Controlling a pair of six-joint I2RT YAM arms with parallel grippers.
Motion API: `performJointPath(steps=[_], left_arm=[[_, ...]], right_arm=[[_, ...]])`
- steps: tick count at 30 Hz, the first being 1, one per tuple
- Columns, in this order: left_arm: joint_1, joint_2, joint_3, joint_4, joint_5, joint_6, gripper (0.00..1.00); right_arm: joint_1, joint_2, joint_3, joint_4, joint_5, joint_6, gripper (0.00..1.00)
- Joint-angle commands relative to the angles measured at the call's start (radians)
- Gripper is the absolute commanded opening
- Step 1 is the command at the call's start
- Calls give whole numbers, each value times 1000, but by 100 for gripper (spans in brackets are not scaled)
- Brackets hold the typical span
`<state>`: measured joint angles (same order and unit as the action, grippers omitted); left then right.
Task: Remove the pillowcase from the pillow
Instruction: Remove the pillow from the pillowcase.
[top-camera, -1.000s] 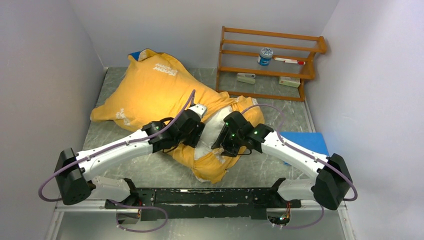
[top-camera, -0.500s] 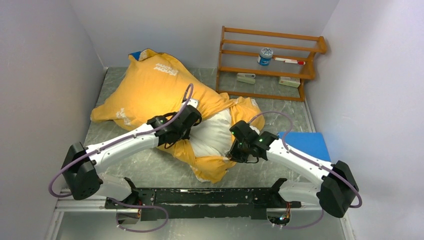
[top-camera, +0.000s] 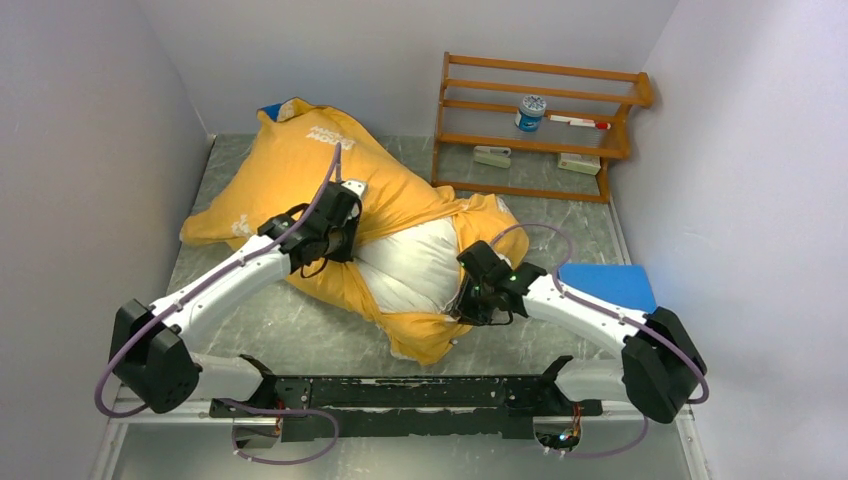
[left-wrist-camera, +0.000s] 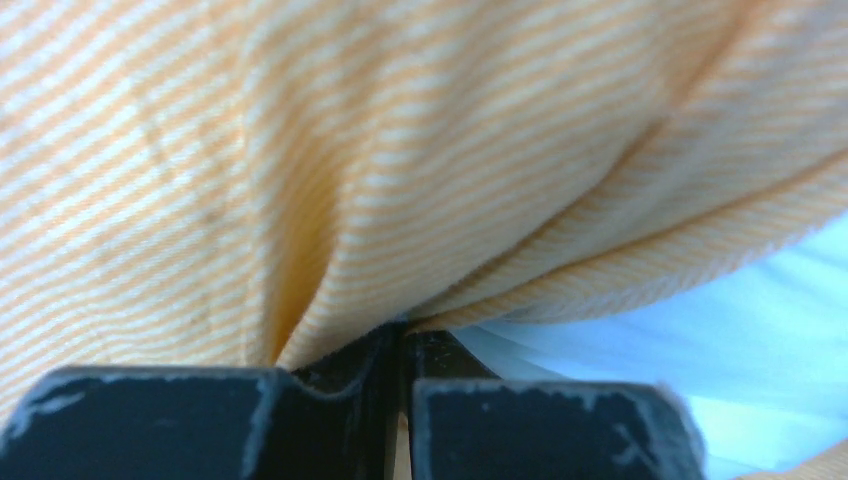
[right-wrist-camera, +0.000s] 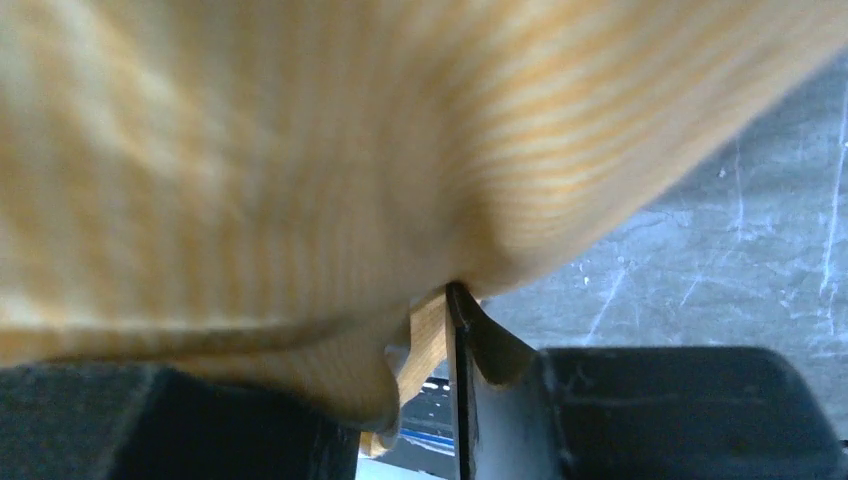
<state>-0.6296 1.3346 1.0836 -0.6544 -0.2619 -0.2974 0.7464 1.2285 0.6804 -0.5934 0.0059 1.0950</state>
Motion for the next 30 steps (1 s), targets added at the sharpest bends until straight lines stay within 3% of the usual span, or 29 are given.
performJointPath(steps=[1,4,11,17,26,30], left_arm=[[82,-52,-48,33,149,165,9],[51,-70,-65,61,239,154,9],[-35,-88,-106,88,236,74,6],[-79,-94,-135,125,223,26,6],[-109,-76,-129,127,170,-11,5],[-110,-74,-122,116,158,-27,5]], right_arm=[[-9,58,43,-145,-82,-145,37],[-8,85,155,-172,-109,-153,47],[0,75,258,-166,-255,-92,65],[78,52,227,-79,-305,53,67],[275,182,276,-119,-213,188,66],[318,204,313,-226,-119,230,66]])
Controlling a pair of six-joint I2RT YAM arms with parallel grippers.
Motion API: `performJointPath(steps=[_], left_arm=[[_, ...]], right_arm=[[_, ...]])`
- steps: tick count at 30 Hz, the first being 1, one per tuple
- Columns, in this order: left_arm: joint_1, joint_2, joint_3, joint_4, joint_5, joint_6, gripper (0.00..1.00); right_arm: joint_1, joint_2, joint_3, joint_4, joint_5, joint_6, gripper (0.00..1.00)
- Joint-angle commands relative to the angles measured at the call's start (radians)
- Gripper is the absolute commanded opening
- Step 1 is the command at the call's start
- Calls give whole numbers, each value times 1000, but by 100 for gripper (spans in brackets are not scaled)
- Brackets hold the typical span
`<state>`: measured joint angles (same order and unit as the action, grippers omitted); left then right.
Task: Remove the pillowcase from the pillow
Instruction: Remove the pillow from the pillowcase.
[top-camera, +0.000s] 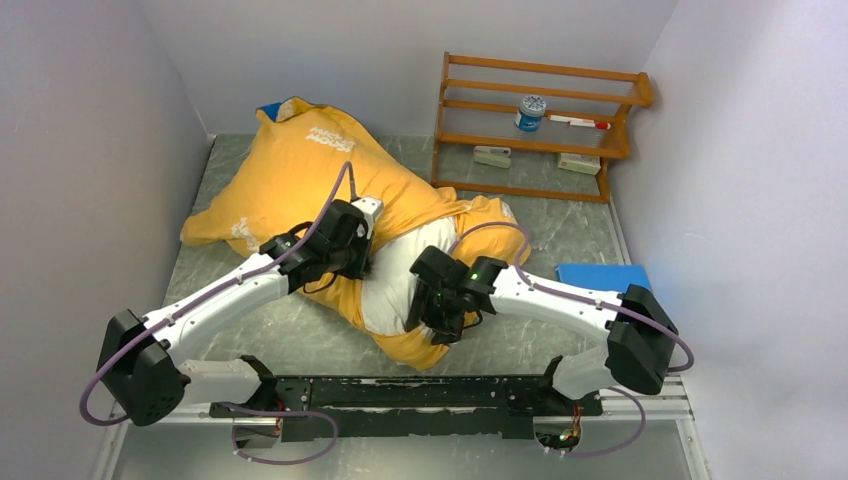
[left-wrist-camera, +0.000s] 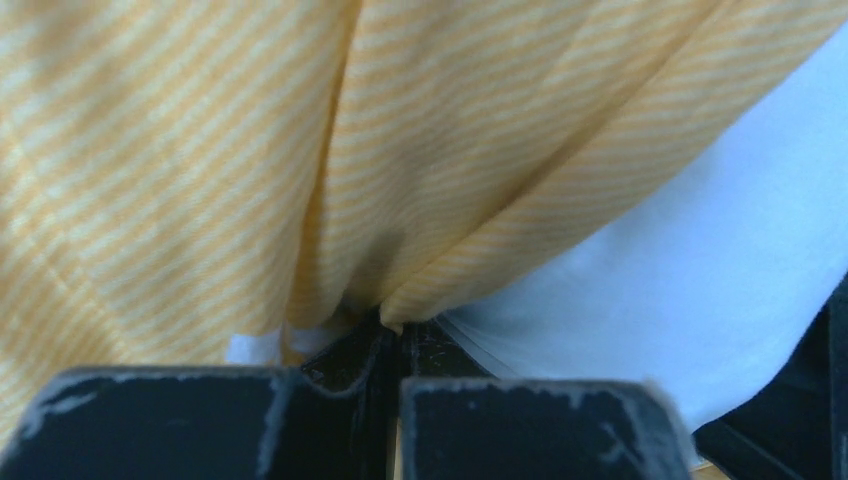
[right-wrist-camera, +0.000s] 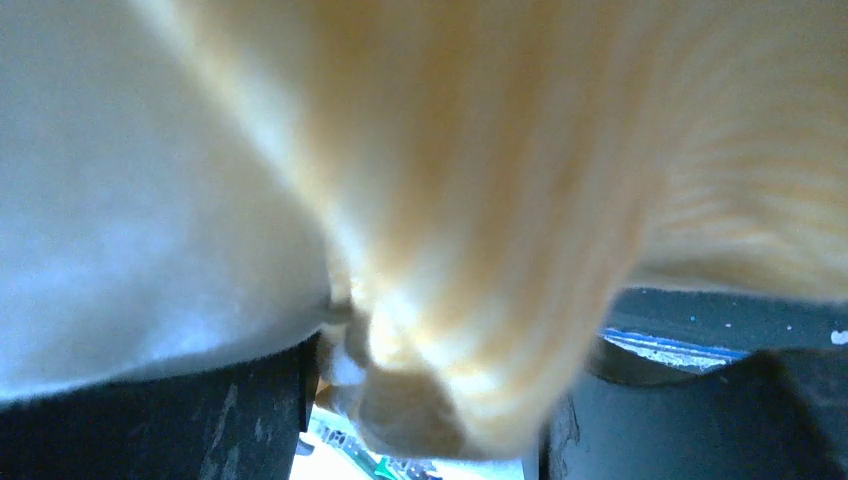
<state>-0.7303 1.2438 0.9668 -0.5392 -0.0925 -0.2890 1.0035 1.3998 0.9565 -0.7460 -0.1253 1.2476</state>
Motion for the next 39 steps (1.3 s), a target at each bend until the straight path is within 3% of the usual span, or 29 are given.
performJointPath(steps=[1,7,13,16,21,26,29,34,39], left_arm=[[-9,15,-9,2,-13,-40,5],[-9,30,11,7,-14,-72,5],[-11,49,51,7,19,-84,5],[-10,62,69,-14,-25,-84,5],[4,91,126,-65,-158,-78,5],[78,128,173,-69,-138,-66,5],[107,147,193,-69,-123,-57,5],[131,177,210,-81,-121,-49,5],[135,172,205,-88,-131,-38,5]], right_arm=[[71,30,55,-116,52,92,66],[124,24,92,-119,89,72,66],[167,193,261,-154,105,-9,64],[178,248,278,-237,147,-37,54],[182,174,87,-262,187,-47,45],[198,65,-204,-81,61,-95,35],[194,54,-310,-82,108,-75,36],[172,104,-374,-44,159,-30,39],[152,47,-305,-134,237,22,41]])
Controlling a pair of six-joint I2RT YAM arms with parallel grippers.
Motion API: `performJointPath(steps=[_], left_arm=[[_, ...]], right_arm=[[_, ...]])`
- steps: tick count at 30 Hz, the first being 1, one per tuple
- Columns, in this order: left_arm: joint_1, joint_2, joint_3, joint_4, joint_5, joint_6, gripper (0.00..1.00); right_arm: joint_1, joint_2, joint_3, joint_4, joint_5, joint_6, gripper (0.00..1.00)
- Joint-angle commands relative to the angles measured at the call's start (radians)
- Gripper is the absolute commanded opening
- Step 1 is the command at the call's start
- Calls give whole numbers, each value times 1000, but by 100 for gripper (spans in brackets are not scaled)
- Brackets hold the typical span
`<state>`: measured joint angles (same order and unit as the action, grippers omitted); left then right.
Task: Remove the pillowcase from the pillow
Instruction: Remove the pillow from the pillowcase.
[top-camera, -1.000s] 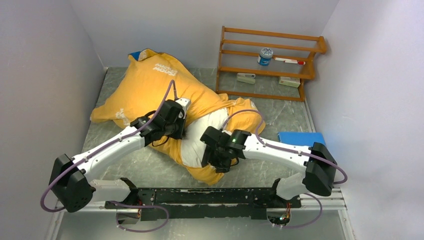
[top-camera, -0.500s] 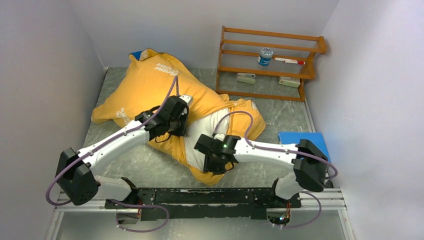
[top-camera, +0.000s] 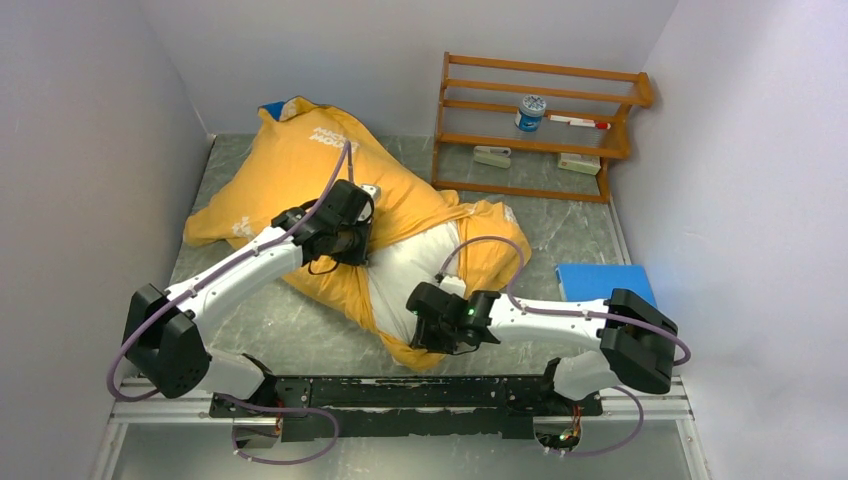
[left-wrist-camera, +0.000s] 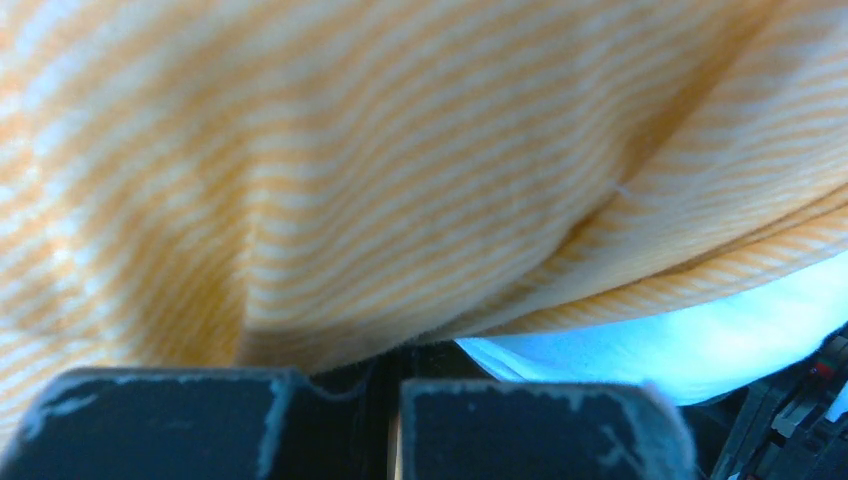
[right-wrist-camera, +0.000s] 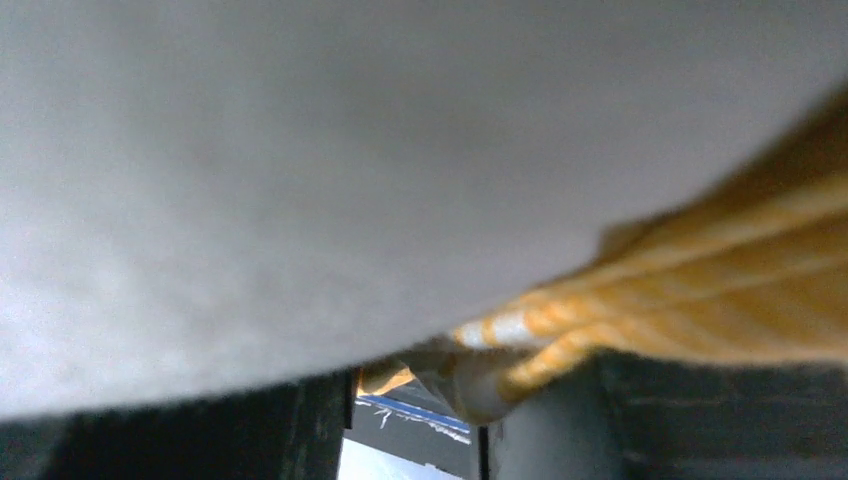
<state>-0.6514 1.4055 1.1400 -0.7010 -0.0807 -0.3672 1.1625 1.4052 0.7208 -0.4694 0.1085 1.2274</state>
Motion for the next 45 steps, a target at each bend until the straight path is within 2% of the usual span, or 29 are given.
performJointPath(steps=[1,3,5,9,11,12,15,16,17,19,21,23,24,27,30,33,38,41,45], left_arm=[[56,6,29,76,-137,42,5],[56,-2,16,87,-114,45,5],[56,-8,6,90,-102,41,5],[56,-14,-2,89,-99,34,5],[56,-14,-5,90,-106,31,5],[56,-12,-4,90,-110,31,5],[56,-3,-1,82,-131,30,5],[56,0,0,81,-136,29,5],[56,4,2,80,-142,28,5],[57,10,7,78,-142,30,5],[57,9,7,88,-113,42,6],[57,-6,-3,116,-54,62,13],[56,-16,-9,127,-30,69,17],[56,-47,-16,140,15,88,20],[56,-69,-11,123,18,101,21],[56,-80,-8,102,27,108,22],[56,-104,-38,112,50,101,23],[56,-104,-43,105,41,94,22],[56,-99,-32,66,-8,89,21]], right_arm=[[-21,27,-42,-449,26,40,46],[-59,6,12,-560,71,45,59],[-112,-24,58,-630,94,35,66],[-193,-111,82,-668,101,-14,69],[-227,-138,57,-670,92,-41,66],[-237,-141,45,-676,89,-48,61],[-242,-142,17,-701,74,-48,45],[-242,-146,7,-708,74,-46,36],[-242,-153,-8,-712,66,-43,32],[-243,-173,-47,-694,42,-40,32],[-245,-186,-51,-685,58,-13,40],[-269,-187,-32,-636,68,-25,43],[-291,-181,-10,-603,61,-42,45],[-309,-146,92,-513,50,-80,52],[-321,-108,214,-517,138,-99,69],[-386,-70,338,-589,237,-141,82],[-543,-23,404,-560,300,-263,83],[-639,18,421,-511,258,-342,82],[-692,59,421,-575,338,-341,79]])
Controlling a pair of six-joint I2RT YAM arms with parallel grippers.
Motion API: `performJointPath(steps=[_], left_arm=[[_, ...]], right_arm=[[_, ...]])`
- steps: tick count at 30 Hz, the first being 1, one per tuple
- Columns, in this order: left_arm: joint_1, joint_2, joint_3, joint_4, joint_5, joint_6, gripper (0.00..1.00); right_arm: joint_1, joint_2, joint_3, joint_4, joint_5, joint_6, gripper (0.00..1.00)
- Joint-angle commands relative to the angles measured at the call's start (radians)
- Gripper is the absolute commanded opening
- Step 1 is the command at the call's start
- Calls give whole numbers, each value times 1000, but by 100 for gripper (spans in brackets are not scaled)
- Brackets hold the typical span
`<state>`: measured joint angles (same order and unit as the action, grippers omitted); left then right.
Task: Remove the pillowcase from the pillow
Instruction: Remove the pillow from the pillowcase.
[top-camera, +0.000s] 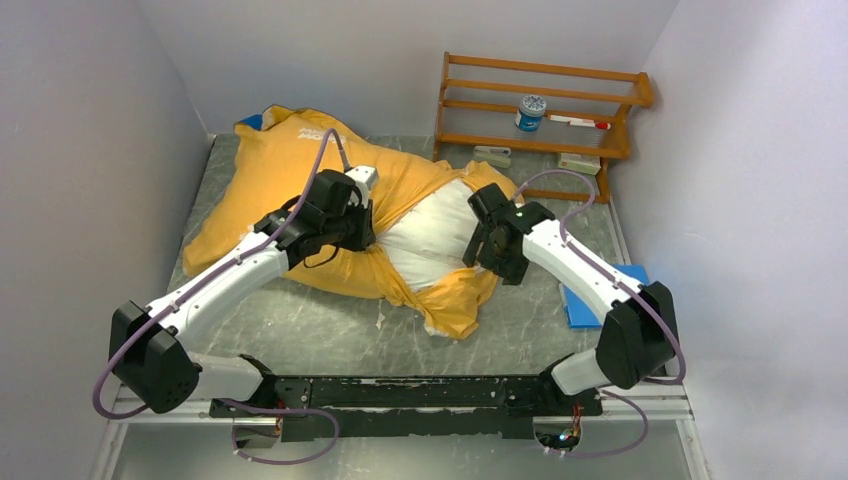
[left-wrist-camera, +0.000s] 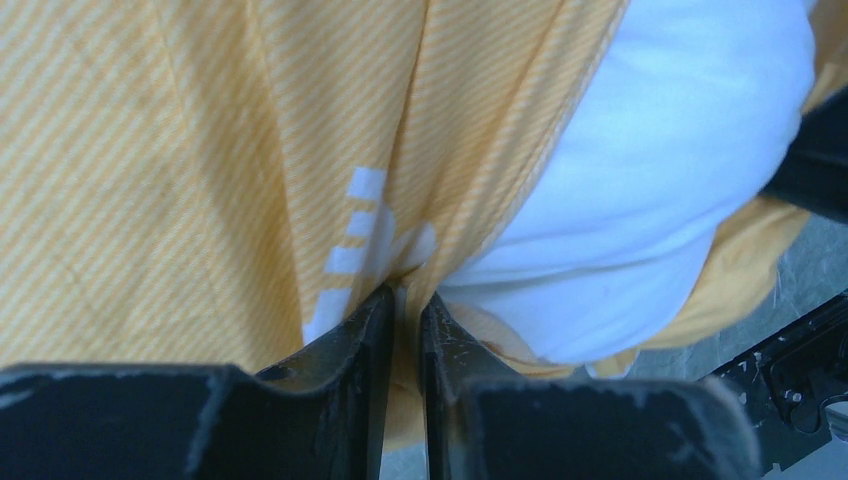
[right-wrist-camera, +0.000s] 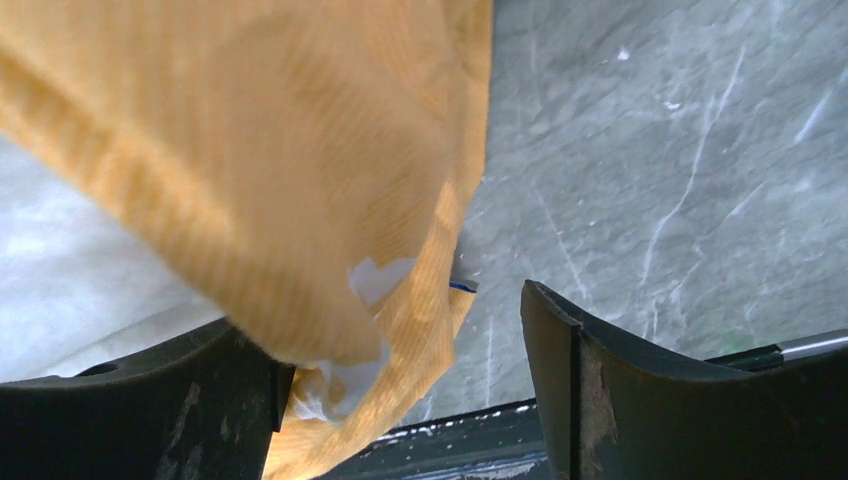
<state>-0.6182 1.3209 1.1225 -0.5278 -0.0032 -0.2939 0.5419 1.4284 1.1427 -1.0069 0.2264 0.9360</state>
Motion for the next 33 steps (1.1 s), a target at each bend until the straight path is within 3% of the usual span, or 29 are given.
performJointPath(steps=[1,3,6,8,10,14,18,20,25,29,33], left_arm=[[23,-16,-12,-114,-94,14,21],[23,-25,-19,-102,-77,22,22],[20,-39,-13,-81,-12,34,32],[10,-58,-1,-66,-6,36,42],[-13,-76,21,-53,-6,41,51],[-146,-75,108,-57,-119,53,56],[-271,-48,177,-75,-237,59,58],[-313,-38,189,-64,-274,65,58],[-372,0,216,-57,-317,76,58],[-404,33,220,-35,-315,73,58],[-424,66,232,-38,-307,74,57]], right_arm=[[-82,30,-21,-25,200,-66,79],[-98,4,-57,21,105,-116,77],[-103,-77,-95,70,-43,-140,75],[-102,-148,-135,121,-117,-137,59],[-103,-212,-185,184,-159,-112,57],[-105,-245,-252,257,-262,-68,57],[-104,-236,-287,303,-409,-90,66],[-103,-233,-312,336,-530,-115,68],[-72,-259,-309,327,-644,-176,70],[-37,-216,-290,244,-611,-217,70],[9,-185,-308,97,-400,-153,63]])
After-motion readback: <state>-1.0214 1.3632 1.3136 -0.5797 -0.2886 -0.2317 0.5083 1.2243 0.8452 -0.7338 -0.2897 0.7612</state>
